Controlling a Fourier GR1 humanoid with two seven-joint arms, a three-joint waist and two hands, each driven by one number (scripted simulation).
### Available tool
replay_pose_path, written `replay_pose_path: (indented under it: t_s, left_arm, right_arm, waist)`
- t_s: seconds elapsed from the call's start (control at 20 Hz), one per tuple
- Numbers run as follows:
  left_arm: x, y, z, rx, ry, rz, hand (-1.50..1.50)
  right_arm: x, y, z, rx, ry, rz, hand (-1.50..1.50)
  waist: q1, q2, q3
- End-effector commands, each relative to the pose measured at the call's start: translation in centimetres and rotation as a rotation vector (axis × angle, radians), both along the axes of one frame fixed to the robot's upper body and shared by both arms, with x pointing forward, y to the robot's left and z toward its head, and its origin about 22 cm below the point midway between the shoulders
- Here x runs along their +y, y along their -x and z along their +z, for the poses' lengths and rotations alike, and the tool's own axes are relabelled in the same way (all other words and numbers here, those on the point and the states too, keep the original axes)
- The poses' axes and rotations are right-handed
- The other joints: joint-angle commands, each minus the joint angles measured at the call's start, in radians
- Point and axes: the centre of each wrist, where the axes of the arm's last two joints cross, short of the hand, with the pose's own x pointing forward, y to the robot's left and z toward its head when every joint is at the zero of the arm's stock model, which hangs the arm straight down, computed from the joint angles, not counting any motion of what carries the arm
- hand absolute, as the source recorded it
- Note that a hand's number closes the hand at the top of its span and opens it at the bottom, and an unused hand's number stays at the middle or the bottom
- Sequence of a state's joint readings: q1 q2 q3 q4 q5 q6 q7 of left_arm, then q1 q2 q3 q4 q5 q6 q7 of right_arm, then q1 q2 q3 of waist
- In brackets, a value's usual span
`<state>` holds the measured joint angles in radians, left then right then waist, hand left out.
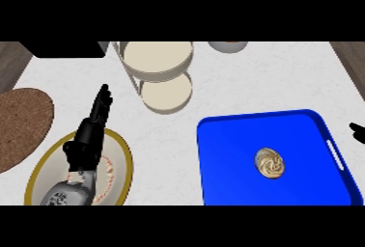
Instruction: Pick the cupcake from the tray and place it in the tiered basket
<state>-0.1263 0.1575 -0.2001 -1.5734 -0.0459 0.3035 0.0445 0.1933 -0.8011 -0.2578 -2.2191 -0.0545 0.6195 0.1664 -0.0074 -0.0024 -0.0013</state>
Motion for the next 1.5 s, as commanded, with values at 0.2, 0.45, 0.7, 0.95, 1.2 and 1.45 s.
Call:
replay_pose_path:
  t_s: [0.2,0.45,0.7,0.95,1.2,1.45]
  left_arm:
    - [0.6,-0.2,1.7,-0.015,-0.009,-0.018,0.00]
    - [-1.1,-1.7,1.6,-0.006,-0.009,-0.004,0.00]
    - [-1.0,-1.0,-0.2,-0.008,0.007,-0.001,0.00]
    - [0.6,-2.3,1.1,-0.004,-0.002,0.001,0.00]
    - [0.9,0.0,-0.9,0.006,0.009,-0.014,0.00]
    - [-0.3,-0.3,0.4,0.000,-0.018,-0.016,0.00]
  right_arm:
    - [4.4,-1.1,-0.3,0.030,0.107,-0.021,-1.50]
    - [6.3,0.9,-0.6,0.118,0.207,-0.021,-1.50]
    - [4.1,0.2,-2.2,0.157,0.247,-0.055,-1.50]
    - [3.9,-0.8,-2.2,0.128,0.300,-0.077,-1.50]
    - [4.2,0.7,-2.3,0.114,0.356,-0.086,-1.50]
    - [6.6,-2.0,-5.3,0.085,0.416,-0.010,-1.50]
  waist:
    - [0.017,0.003,0.001]
    - [0.009,0.003,0.000]
    - [0.003,0.002,0.001]
    - [0.004,0.003,0.002]
    - [0.004,0.001,0.001]
    - [0.013,0.003,0.002]
